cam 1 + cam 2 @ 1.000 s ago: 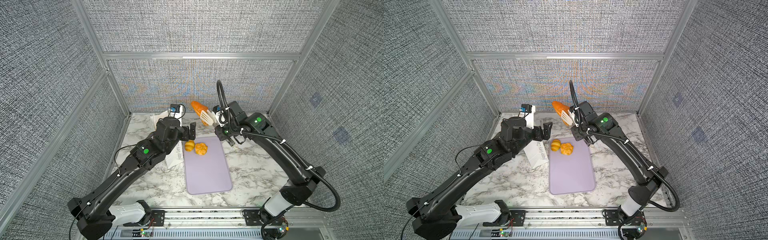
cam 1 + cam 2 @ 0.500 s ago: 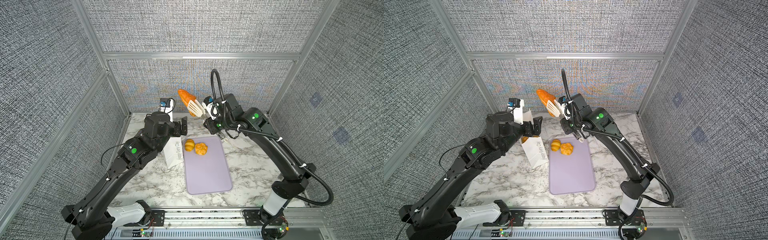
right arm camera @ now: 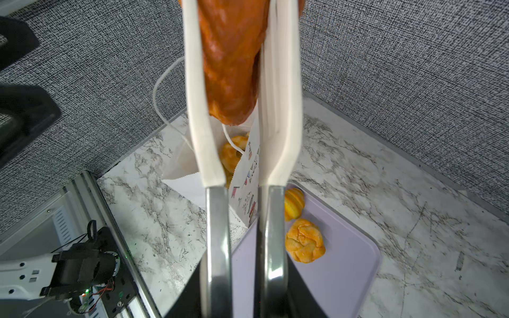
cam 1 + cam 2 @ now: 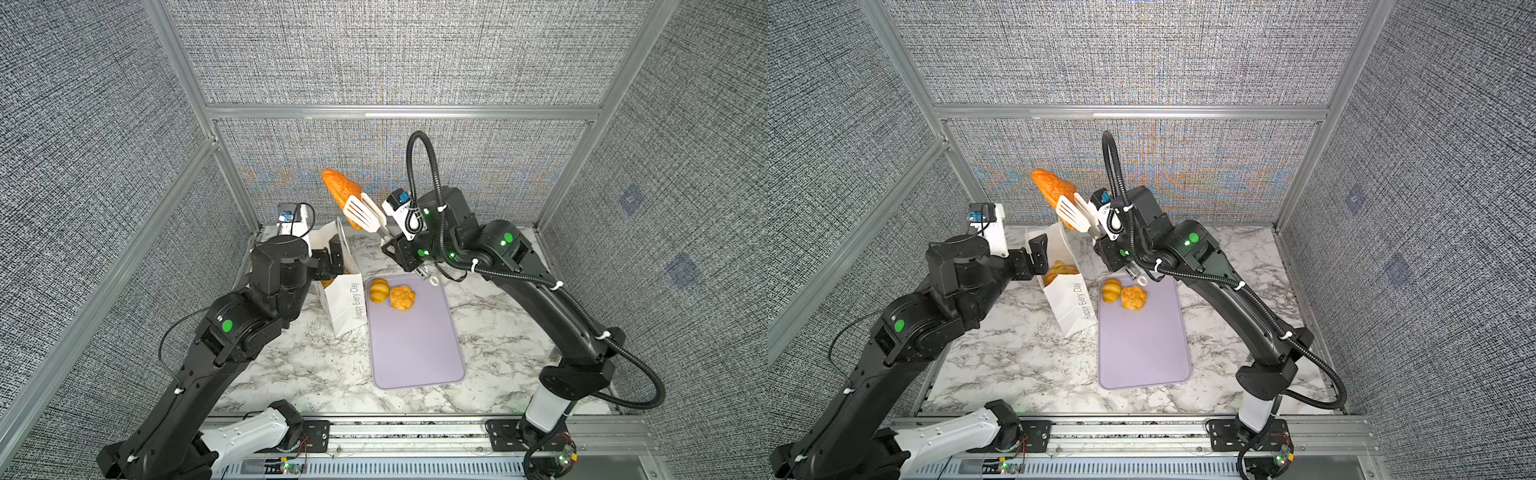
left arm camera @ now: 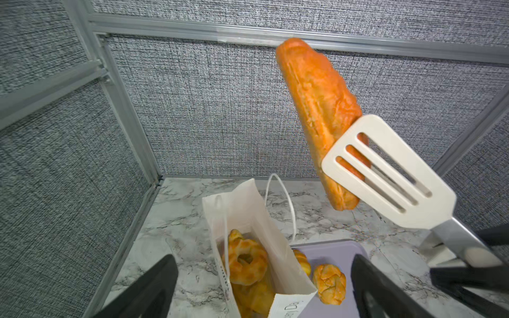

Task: Place the fake bread into the paper bag
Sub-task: 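Lift the baguette toward the bag while left raises the bag, then lower the baguette into the bag opening with the tongs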

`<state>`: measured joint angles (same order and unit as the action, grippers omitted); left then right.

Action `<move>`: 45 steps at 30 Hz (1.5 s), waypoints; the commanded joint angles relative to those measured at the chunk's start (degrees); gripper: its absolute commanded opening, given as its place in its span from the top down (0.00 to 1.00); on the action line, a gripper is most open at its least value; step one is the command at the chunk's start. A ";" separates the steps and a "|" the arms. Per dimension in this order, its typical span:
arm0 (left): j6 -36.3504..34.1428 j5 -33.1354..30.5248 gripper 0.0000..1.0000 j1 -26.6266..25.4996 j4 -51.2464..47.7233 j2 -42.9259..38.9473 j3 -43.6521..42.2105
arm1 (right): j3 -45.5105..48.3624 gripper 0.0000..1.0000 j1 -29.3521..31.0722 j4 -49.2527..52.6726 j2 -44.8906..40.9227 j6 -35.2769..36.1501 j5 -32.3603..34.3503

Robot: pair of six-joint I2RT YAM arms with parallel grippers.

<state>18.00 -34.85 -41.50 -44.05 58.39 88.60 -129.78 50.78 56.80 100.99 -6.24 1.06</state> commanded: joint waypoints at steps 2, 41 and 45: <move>2.31 -4.98 0.01 0.10 -3.23 -3.10 -1.44 | -0.22 0.66 1.87 -4.32 -0.51 0.12 -1.46; 6.53 -3.72 0.01 2.71 -6.50 -5.93 -9.06 | 8.90 0.66 4.11 -3.78 3.14 -1.65 -1.41; 6.26 -3.38 0.01 2.66 -5.96 -5.88 -9.23 | 9.69 0.66 3.77 -3.42 3.31 -2.23 -1.19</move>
<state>24.23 -38.79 -38.85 -51.03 52.56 79.48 -120.22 54.70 54.89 104.64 -7.40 -0.62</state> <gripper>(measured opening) 0.993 0.342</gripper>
